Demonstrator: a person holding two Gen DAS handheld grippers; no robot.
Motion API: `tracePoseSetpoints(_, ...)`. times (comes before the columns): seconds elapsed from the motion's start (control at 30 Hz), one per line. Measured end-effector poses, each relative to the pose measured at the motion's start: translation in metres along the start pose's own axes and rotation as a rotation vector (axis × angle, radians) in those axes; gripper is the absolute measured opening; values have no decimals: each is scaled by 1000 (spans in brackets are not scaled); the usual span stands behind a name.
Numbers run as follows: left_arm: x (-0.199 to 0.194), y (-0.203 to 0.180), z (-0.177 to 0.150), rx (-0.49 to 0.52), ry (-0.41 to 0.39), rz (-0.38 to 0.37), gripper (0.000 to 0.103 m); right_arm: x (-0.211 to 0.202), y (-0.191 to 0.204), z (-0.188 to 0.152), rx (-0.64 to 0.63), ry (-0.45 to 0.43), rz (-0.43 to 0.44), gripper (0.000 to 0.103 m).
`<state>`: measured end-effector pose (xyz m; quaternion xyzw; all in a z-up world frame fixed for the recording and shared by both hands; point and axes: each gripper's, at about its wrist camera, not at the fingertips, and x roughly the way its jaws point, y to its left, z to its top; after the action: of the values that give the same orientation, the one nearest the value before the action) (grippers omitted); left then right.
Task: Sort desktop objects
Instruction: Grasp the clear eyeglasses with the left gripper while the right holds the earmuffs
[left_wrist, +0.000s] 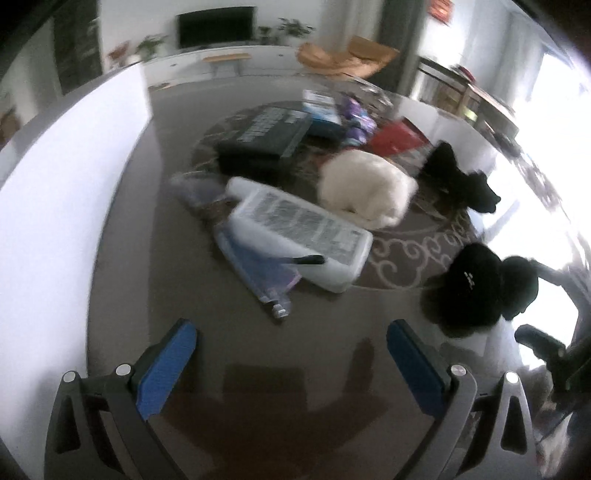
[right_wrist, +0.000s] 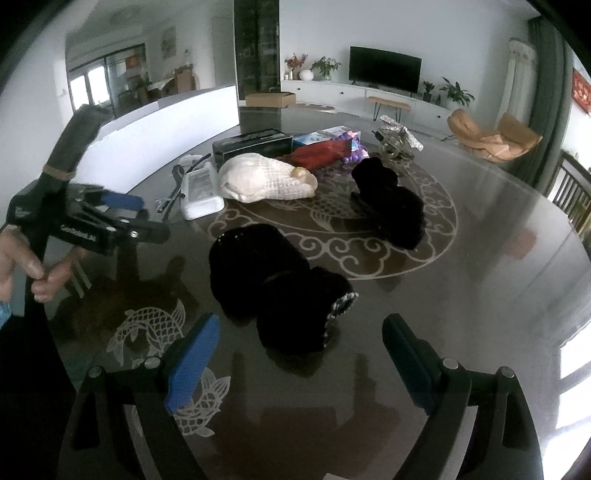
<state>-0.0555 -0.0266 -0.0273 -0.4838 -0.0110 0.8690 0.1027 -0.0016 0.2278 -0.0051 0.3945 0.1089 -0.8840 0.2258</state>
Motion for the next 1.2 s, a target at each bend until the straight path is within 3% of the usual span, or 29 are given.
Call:
tracePoseSetpoints(0.1, -3, 6, 6, -64, -19, 13, 103, -2, 0, 5, 1, -15, 9, 90)
tracePoseSetpoints(0.2, -1, 18, 24, -169, -27, 93, 103, -5, 4, 9, -4, -36, 17, 90)
tracePoseSetpoints(0.3, 6, 34, 37, -263, -35, 70, 103, -8, 9, 12, -13, -48, 21, 90)
tracePoseSetpoints(0.4, 19, 42, 39, -309, 16, 63, 103, -9, 11, 11, -20, -52, 21, 90)
tracePoseSetpoints(0.47, 22, 46, 40, -305, 9, 58, 103, -7, 11, 10, -24, -44, 19, 90)
tracePoseSetpoints(0.5, 25, 47, 41, -303, 18, 46, 93, -7, 10, 10, -25, -40, 18, 90)
tracePoseSetpoints(0.53, 25, 48, 41, -292, 10, 56, 67, -6, 9, 10, -27, -35, 16, 90)
tracePoseSetpoints(0.57, 25, 49, 40, -278, 9, 29, 54, -5, 7, 12, -34, -29, 12, 90)
tracePoseSetpoints(0.6, 23, 51, 39, -284, 3, -40, 30, -5, 6, 14, -43, -25, 11, 90)
tracePoseSetpoints(0.63, 23, 53, 37, -320, 6, -55, 26, -5, 5, 16, -52, -21, 12, 90)
tracePoseSetpoints(0.7, 19, 52, 31, -293, 3, -44, 14, -3, 3, 23, -86, 6, 45, 90)
tracePoseSetpoints(0.8, 13, 45, 13, -273, 2, -44, 14, 7, 6, 36, -163, 86, 140, 90)
tracePoseSetpoints(0.93, -1, 37, -5, -279, 2, -69, 14, 35, 18, 47, -280, 202, 168, 90)
tracePoseSetpoints(1.0, -11, 31, -7, -279, -5, -78, 13, 50, 21, 49, -300, 264, 188, 71)
tracePoseSetpoints(1.03, -16, 28, -9, -280, -12, -85, 13, 55, 20, 48, -297, 293, 181, 40)
tracePoseSetpoints(1.2, -58, 24, -17, -289, -89, -129, 12, 29, 5, 64, -181, 239, 154, 39)
